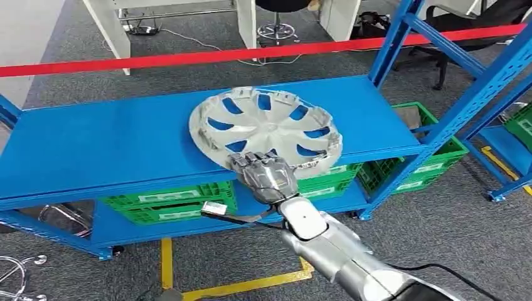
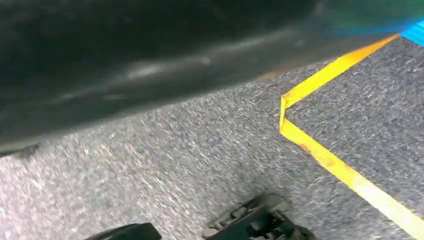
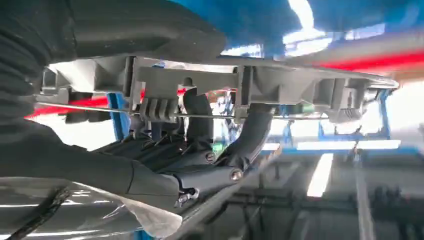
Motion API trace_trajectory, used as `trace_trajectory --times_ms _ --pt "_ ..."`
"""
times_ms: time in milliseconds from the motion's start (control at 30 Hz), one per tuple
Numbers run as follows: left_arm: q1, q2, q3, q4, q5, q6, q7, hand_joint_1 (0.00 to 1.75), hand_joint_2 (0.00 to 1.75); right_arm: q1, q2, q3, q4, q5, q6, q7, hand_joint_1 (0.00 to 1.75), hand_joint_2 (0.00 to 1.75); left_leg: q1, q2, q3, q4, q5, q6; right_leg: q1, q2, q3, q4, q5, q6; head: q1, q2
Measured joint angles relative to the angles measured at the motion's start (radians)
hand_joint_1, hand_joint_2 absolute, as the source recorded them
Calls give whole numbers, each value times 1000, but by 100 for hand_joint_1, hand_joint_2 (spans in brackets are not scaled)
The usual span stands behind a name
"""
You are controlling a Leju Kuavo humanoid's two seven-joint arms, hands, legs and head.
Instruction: Take the parts from the cabinet and place them on the table.
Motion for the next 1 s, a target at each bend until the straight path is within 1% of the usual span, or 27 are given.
trace_trajectory --times_ms 33,67,133,200,267,400,433,500,567,700,833,1000 --pt "1 0 5 0 5 -1 -3 0 0 -12 -15 43 -35 0 0 41 175 175 0 0 0 0 0 0 0 0 -1 0 0 0 -1 0" --pt "0 -1 12 0 10 -1 -6 0 0 -24 -33 91 -74 1 0 63 175 175 0 1 -1 0 0 0 0 1 -1 0 0 0 0 0" --pt "0 -2 19 0 13 -1 -10 0 0 -47 -53 151 -122 3 0 73 175 175 0 1 0 0 0 0 0 2 -1 0 0 0 0 0" --pt "0 -3 21 0 13 -1 -10 0 0 -61 -70 193 -158 7 1 79 175 175 0 1 0 0 0 0 0 1 -1 0 0 0 0 0" --pt "0 -5 24 0 15 -1 -11 0 0 -74 -90 236 -193 8 1 105 175 175 0 1 -1 0 0 0 0 1 -1 0 0 0 0 0" --pt "-1 -7 28 0 26 -1 -18 0 0 -125 -136 317 -250 5 1 195 175 175 -1 1 -1 0 0 0 0 1 -1 0 0 0 0 0" --pt "-1 -7 32 0 31 -2 -21 0 0 -154 -158 353 -276 5 1 232 175 175 -1 1 -2 0 0 0 0 1 -2 0 0 0 0 0" --pt "0 -9 38 0 36 -2 -26 0 0 -217 -189 413 -320 4 1 272 175 175 -1 1 -1 0 0 0 0 2 -2 0 1 1 0 0" --pt "0 -12 41 0 37 -2 -28 0 0 -262 -214 458 -359 5 2 281 175 175 -1 1 -1 0 0 0 0 1 -2 0 1 1 0 0" --pt "-1 -14 44 0 43 -2 -28 0 0 -310 -247 508 -409 7 2 275 175 175 -1 1 -1 0 0 0 0 2 -2 0 1 1 0 0" --pt "-1 -15 45 0 45 -5 -28 0 0 -316 -263 529 -442 6 2 237 175 175 -1 1 -2 0 0 0 0 1 -2 0 1 1 -1 0" --pt "-1 -16 46 0 45 -5 -28 0 0 -316 -273 550 -462 6 2 228 175 175 -1 1 -1 0 0 0 0 1 -2 0 1 1 0 0"
